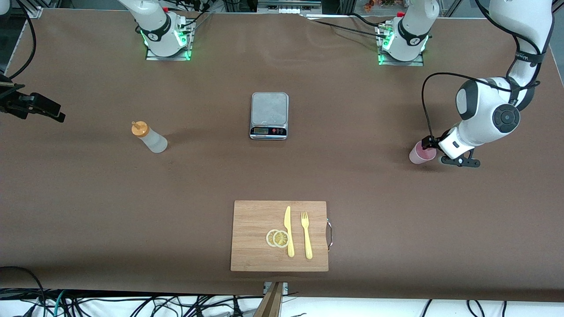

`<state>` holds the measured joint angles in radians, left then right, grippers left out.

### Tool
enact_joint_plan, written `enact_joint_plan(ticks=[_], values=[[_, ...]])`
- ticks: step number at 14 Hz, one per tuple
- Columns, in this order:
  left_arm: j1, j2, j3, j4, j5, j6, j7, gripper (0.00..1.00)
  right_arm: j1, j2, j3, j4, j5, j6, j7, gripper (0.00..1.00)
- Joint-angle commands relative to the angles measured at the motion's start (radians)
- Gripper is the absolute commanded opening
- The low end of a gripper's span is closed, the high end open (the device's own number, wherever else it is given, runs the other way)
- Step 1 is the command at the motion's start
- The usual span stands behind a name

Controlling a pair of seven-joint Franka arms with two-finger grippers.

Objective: Add sauce to pink cup with both arms
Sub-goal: 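Lower the left gripper onto the pink cup and close on it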

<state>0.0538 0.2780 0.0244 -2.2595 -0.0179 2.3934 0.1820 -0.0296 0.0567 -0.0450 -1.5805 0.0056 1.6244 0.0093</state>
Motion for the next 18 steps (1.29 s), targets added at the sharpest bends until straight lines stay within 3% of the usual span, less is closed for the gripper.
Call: enact_joint_plan(ticks=[1,4,6,9,12,15,18], values=[[-0.005,0.007,0.0,0.012,-0.027,0.009,0.005,0.68,-0.004,-0.005,-0.001,0.002,0.016,0.003,0.008,1.0],[-0.011,0.01,0.0,0.02,-0.034,0.007,0.001,0.44,-0.004,-0.005,-0.001,0.002,0.016,0.003,0.006,1.0],[-0.014,0.013,0.0,0.02,-0.034,0.007,-0.001,0.22,-0.004,-0.005,-0.001,0.002,0.016,0.003,0.006,1.0],[-0.014,0.02,-0.001,0.032,-0.034,0.006,-0.001,0.0,-0.004,-0.005,-0.001,0.002,0.016,0.003,0.008,1.0],[-0.034,0.01,-0.004,0.075,-0.034,-0.01,-0.042,0.0,-0.004,-0.005,-0.001,0.002,0.016,0.003,0.006,1.0],[-0.13,-0.013,-0.014,0.15,-0.036,-0.12,-0.068,0.0,-0.004,-0.005,-0.001,0.002,0.016,0.003,0.008,1.0],[-0.203,-0.014,-0.095,0.222,-0.036,-0.183,-0.209,0.0,-0.004,-0.005,-0.001,0.002,0.016,0.003,0.006,1.0]])
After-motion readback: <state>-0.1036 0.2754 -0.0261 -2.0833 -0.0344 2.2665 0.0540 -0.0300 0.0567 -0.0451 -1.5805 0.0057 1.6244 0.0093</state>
